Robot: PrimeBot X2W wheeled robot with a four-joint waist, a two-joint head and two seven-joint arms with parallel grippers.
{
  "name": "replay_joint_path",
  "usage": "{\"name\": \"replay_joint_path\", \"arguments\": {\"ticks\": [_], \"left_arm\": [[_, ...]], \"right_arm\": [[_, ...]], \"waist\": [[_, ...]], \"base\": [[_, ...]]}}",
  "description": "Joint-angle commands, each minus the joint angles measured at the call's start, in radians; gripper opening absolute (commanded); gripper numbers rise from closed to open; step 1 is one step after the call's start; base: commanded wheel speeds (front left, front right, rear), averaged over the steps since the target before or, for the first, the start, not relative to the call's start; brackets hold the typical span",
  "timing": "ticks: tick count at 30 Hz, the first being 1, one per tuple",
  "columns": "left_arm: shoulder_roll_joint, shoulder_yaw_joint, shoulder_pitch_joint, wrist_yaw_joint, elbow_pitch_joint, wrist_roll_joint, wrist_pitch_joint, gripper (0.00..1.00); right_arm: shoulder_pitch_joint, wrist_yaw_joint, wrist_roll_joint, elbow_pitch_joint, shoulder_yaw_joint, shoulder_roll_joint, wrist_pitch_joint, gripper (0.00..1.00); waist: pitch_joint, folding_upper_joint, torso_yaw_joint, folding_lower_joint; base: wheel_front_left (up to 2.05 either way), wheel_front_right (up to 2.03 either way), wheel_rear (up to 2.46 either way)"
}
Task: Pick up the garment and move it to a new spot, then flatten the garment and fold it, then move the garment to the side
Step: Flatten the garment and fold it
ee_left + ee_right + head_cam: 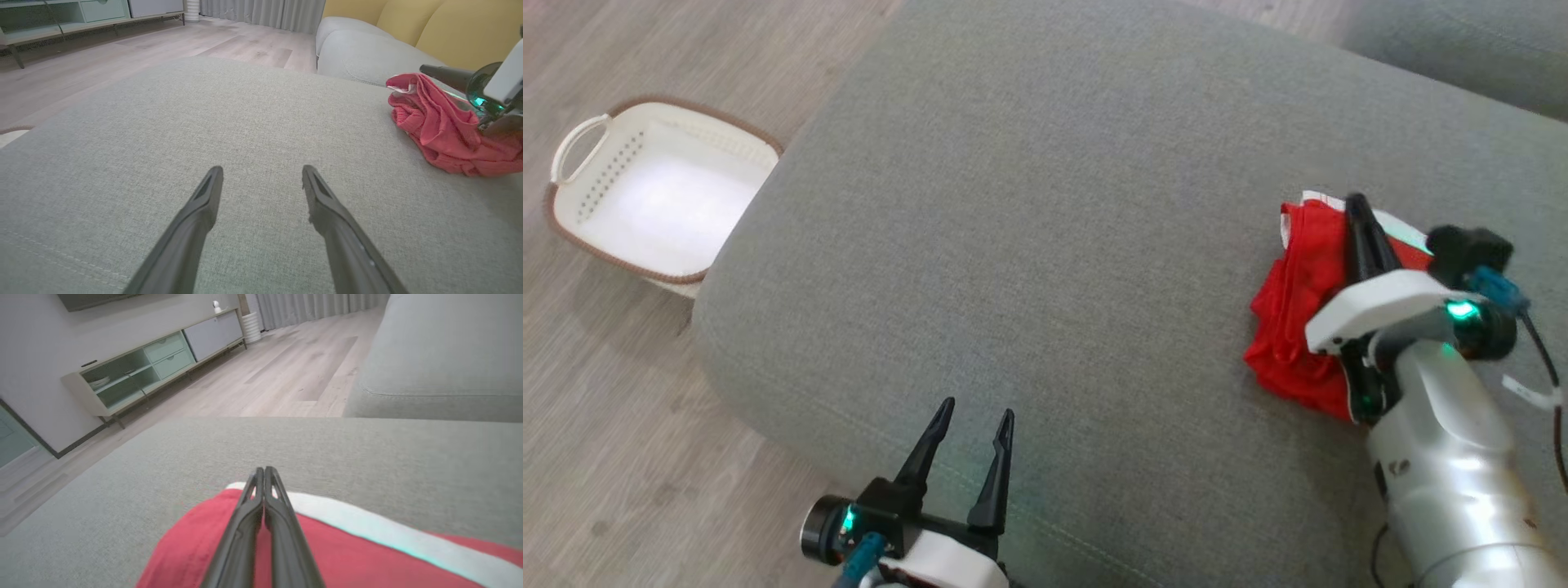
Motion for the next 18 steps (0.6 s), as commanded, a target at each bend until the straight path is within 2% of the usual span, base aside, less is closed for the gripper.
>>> {"name": "replay_joint_path", "arguments": {"ticks": [1, 8, 14, 18], "left_arm": [[0.004, 0.027, -0.031, 0.009, -0.035, -0.008, -0.005, 1.00], [0.004, 0.028, -0.029, 0.016, -0.047, -0.016, -0.005, 1.00], [0.004, 0.022, -0.028, 0.002, -0.049, -0.015, -0.005, 1.00], [0.004, 0.026, -0.030, -0.004, -0.046, -0.008, -0.005, 1.00]], "right_arm": [[-0.041, -0.001, 0.001, -0.021, 0.052, 0.004, -0.012, 0.00], [-0.010, -0.001, 0.053, -0.049, 0.215, 0.004, -0.012, 0.00], [0.076, -0.001, 0.105, -0.125, 0.340, 0.004, -0.012, 0.00], [0.130, -0.001, 0.163, -0.184, 0.437, 0.004, -0.012, 0.00]], "waist": [[0.009, 0.0000, 0.007, 0.0000], [0.017, 0.0000, 0.010, 0.0000], [0.001, 0.0000, 0.003, 0.0000], [-0.016, 0.0000, -0.034, 0.0000]], "base": [[0.00, 0.00, 0.00], [0.00, 0.00, 0.00], [0.00, 0.00, 0.00], [0.00, 0.00, 0.00]]}}
